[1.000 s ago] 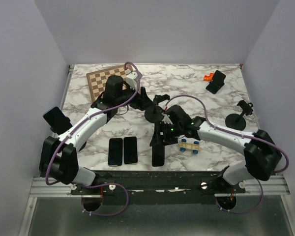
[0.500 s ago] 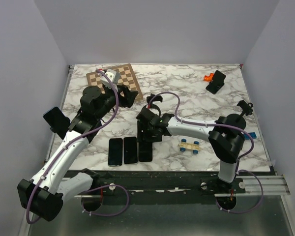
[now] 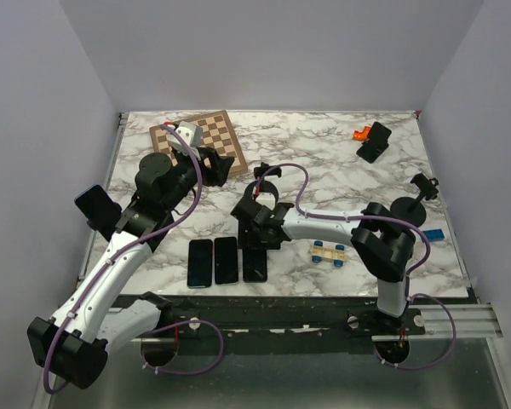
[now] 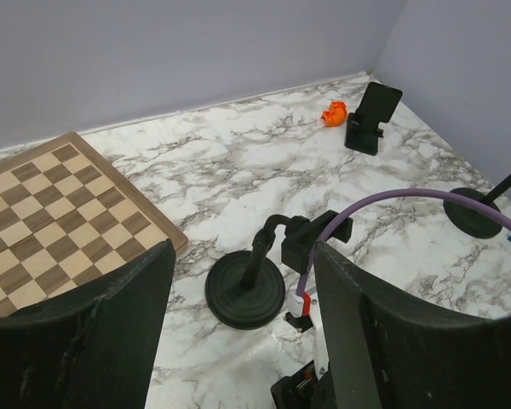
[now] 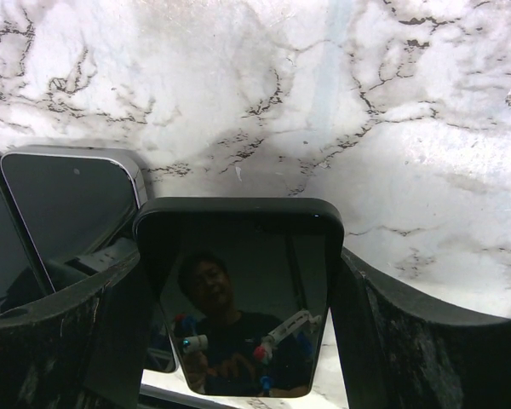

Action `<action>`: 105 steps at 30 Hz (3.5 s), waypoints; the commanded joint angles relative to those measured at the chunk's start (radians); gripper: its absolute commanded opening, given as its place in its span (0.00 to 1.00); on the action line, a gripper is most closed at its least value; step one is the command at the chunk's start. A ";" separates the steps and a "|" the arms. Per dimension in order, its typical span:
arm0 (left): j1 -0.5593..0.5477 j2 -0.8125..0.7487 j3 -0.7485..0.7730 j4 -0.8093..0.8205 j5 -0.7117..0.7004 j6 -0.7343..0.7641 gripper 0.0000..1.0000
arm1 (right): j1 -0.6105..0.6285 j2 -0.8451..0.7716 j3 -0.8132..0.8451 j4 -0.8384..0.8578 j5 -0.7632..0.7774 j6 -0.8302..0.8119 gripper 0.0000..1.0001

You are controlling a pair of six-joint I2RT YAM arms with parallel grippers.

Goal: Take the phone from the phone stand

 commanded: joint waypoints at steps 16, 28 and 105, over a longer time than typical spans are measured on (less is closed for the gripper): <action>0.006 -0.008 -0.016 0.022 -0.022 0.007 0.74 | 0.025 0.051 -0.064 0.055 0.039 0.048 0.66; 0.006 -0.005 -0.017 0.023 -0.017 0.005 0.74 | 0.037 -0.014 -0.111 0.114 0.049 -0.010 1.00; 0.003 -0.095 -0.056 0.042 -0.095 0.000 0.74 | -0.655 0.357 0.599 0.849 -0.640 0.412 0.18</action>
